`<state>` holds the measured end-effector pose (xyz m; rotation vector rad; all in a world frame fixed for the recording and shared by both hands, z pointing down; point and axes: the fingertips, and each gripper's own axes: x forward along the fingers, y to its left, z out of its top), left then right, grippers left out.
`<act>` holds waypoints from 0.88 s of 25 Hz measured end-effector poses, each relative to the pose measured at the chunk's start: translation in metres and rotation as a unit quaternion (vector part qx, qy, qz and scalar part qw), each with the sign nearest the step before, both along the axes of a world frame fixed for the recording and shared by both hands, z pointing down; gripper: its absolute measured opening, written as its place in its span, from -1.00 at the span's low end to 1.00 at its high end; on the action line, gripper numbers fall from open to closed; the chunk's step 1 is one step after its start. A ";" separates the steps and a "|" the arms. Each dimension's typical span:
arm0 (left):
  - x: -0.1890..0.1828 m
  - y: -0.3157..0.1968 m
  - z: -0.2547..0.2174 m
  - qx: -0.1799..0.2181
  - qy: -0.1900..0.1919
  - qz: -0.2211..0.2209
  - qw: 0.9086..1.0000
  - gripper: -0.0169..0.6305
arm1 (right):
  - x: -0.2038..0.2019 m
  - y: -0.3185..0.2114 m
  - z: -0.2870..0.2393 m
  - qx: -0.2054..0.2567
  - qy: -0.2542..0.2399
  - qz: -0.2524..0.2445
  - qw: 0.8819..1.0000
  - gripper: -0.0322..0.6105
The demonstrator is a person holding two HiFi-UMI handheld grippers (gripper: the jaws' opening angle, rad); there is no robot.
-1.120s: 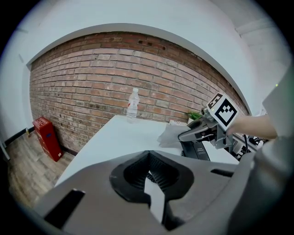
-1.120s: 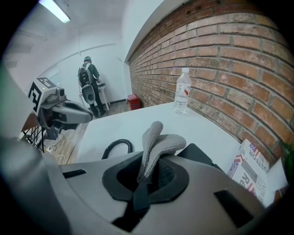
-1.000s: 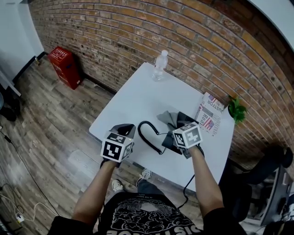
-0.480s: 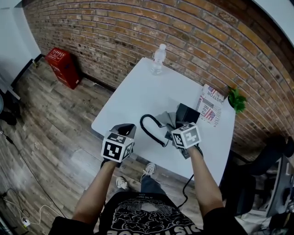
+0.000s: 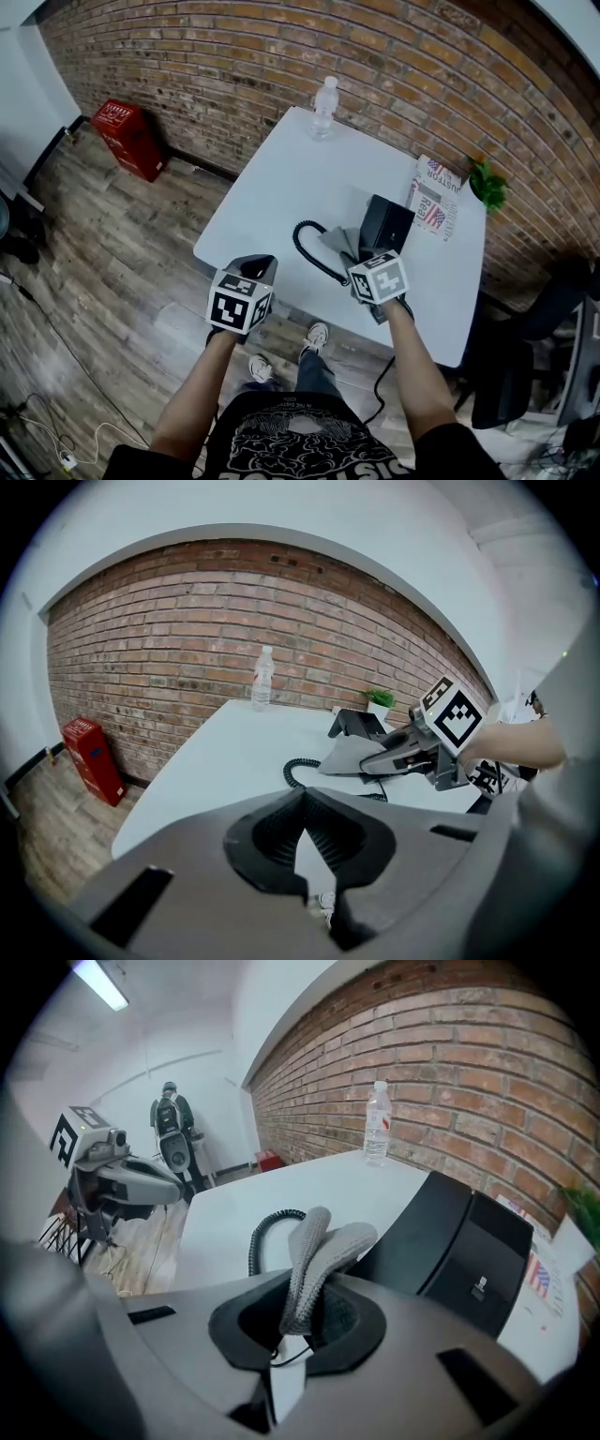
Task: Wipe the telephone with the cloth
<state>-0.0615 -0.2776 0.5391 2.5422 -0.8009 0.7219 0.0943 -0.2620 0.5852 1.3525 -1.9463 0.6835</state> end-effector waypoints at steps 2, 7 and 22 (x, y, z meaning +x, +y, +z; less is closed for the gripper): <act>-0.003 0.004 0.001 0.000 -0.002 0.005 1.000 -0.93 | -0.003 0.004 0.003 0.000 -0.005 0.006 1.000 -0.87; -0.011 0.012 0.004 0.000 -0.004 0.020 1.000 -0.93 | -0.012 0.012 0.006 0.005 -0.002 0.019 1.000 -0.87; 0.025 0.029 -0.036 0.045 0.015 0.090 0.995 -0.93 | 0.010 0.050 -0.072 0.114 -0.021 0.122 0.986 -0.87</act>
